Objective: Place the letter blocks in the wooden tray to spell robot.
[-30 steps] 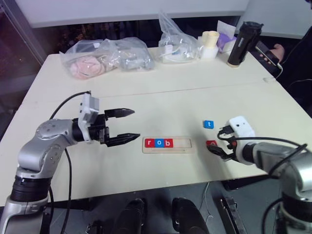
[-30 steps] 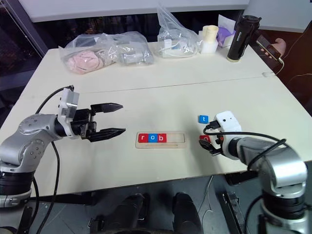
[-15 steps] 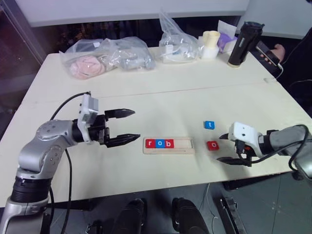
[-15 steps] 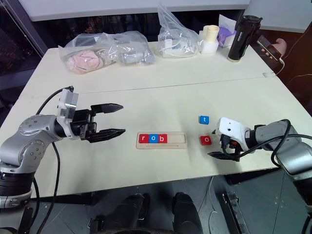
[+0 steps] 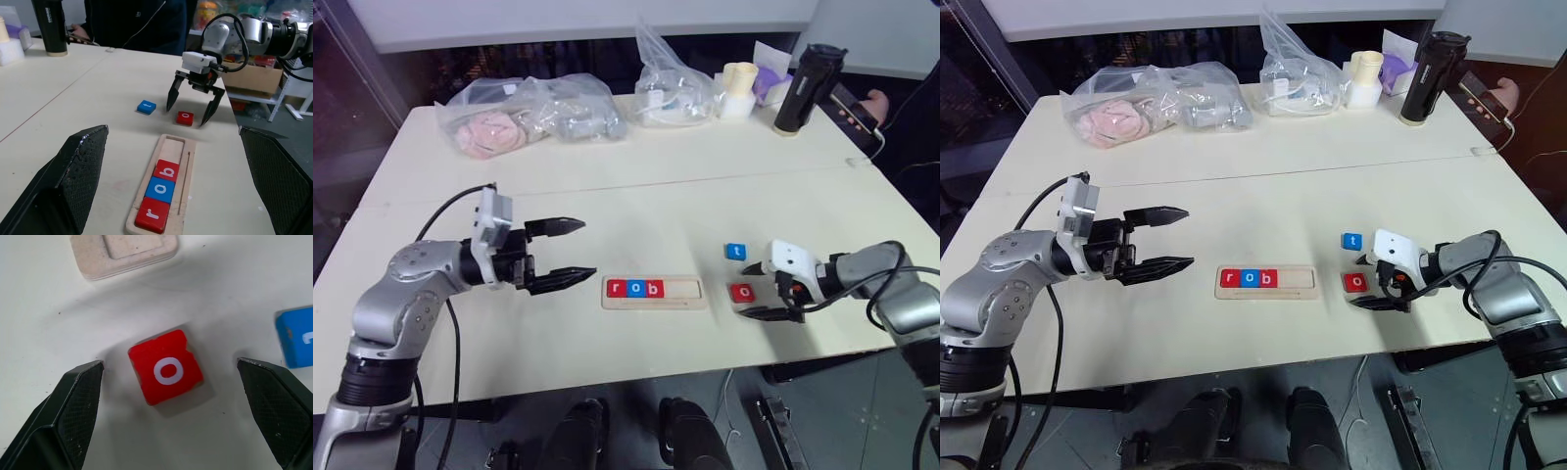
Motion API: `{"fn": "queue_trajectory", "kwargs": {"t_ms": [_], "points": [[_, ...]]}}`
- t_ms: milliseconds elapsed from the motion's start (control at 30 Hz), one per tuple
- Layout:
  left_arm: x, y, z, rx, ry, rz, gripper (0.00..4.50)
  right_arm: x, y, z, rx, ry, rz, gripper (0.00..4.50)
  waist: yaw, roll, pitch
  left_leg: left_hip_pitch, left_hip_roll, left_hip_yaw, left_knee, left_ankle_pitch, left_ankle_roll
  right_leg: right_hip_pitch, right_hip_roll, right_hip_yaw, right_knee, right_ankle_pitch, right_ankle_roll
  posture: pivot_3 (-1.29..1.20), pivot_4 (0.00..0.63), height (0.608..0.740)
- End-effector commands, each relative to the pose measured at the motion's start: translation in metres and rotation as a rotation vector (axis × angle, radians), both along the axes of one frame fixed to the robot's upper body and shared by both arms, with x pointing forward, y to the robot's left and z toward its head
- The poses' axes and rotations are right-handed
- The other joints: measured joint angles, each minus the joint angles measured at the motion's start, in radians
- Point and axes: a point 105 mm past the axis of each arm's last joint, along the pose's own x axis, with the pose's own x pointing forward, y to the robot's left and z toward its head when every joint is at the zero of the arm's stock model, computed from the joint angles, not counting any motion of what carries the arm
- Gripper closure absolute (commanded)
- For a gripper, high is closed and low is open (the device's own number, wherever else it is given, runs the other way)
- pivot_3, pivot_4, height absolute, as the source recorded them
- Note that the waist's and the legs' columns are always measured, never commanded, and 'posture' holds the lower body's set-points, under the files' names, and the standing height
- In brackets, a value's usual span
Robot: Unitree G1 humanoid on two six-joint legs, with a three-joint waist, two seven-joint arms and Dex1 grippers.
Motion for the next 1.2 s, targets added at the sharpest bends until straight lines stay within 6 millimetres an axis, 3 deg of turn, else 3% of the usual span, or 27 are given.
{"fn": "queue_trajectory", "kwargs": {"t_ms": [33,67,167,300,333,467,600,767,933,1200], "points": [[-0.003,-0.001,0.008,-0.004,-0.033,-0.009,0.0,0.0,0.0,0.006,-0.008,-0.02,0.024,0.06,0.0,0.0,0.0,0.0,0.0,0.0,0.0,0.0,0.0,0.0,0.0,0.0,0.0,0.0,0.0,0.0,0.15,0.74],[-0.003,-0.001,0.008,-0.003,-0.033,-0.009,0.0,-0.001,0.0,0.006,-0.005,-0.018,0.026,0.06,0.0,0.0,0.0,0.0,0.0,0.0,0.0,0.0,0.0,0.0,0.0,0.0,0.0,0.0,0.0,0.0,0.15,0.74],[-0.003,-0.001,0.008,-0.001,-0.033,-0.007,0.0,0.001,0.001,0.007,0.004,-0.027,0.021,0.87,0.0,0.0,0.0,0.0,0.0,0.0,0.0,0.0,0.0,0.0,0.0,0.0,0.0,0.0,0.0,0.0,0.15,0.74],[-0.002,-0.001,0.008,0.0,-0.033,-0.006,0.0,0.007,0.008,0.015,0.027,-0.059,0.026,3.02,-0.001,0.0,0.0,0.0,0.0,0.0,0.0,0.0,0.0,0.0,0.0,0.0,0.0,0.0,0.0,0.0,0.15,0.74],[-0.002,-0.001,0.008,0.001,-0.033,-0.006,0.0,0.007,0.009,0.016,0.017,-0.067,0.032,3.38,-0.002,0.0,0.0,0.0,0.0,0.0,0.0,0.0,0.0,0.0,0.0,0.0,0.0,0.0,0.0,0.0,0.15,0.74],[-0.003,0.0,0.005,0.009,-0.028,-0.005,0.0,0.008,0.026,0.034,0.023,-0.103,0.09,3.38,-0.003,0.0,0.0,0.0,0.0,0.0,0.0,0.0,0.0,0.0,0.0,0.0,0.001,0.0,0.0,0.0,0.15,0.74],[-0.002,-0.001,0.004,0.01,-0.029,0.0,0.0,0.002,0.061,0.048,0.069,-0.128,0.181,3.38,-0.003,0.0,0.0,0.0,0.0,0.0,0.0,0.0,0.0,-0.001,0.0,0.0,0.002,0.0,0.0,0.0,0.15,0.74],[-0.004,-0.001,0.004,0.01,-0.031,0.008,0.0,-0.004,0.084,0.038,0.075,-0.124,0.225,3.38,0.003,0.0,0.0,0.0,0.0,0.0,0.0,0.0,0.0,-0.001,0.0,0.0,0.001,0.0,0.0,0.0,0.15,0.74],[-0.005,-0.001,0.003,0.013,-0.03,0.014,0.0,0.009,0.103,0.029,0.087,-0.159,0.201,3.38,0.003,0.0,0.0,0.0,0.0,0.0,0.0,0.0,0.0,-0.001,0.0,0.001,0.002,0.0,0.0,0.0,0.15,0.74],[-0.008,-0.001,0.002,0.016,-0.028,0.023,0.0,0.008,0.107,0.019,0.082,-0.13,0.212,3.38,0.001,0.0,0.0,0.0,-0.001,0.0,0.0,0.0,-0.001,-0.001,0.0,0.0,0.002,0.001,0.0,0.0,0.15,0.74]]}}
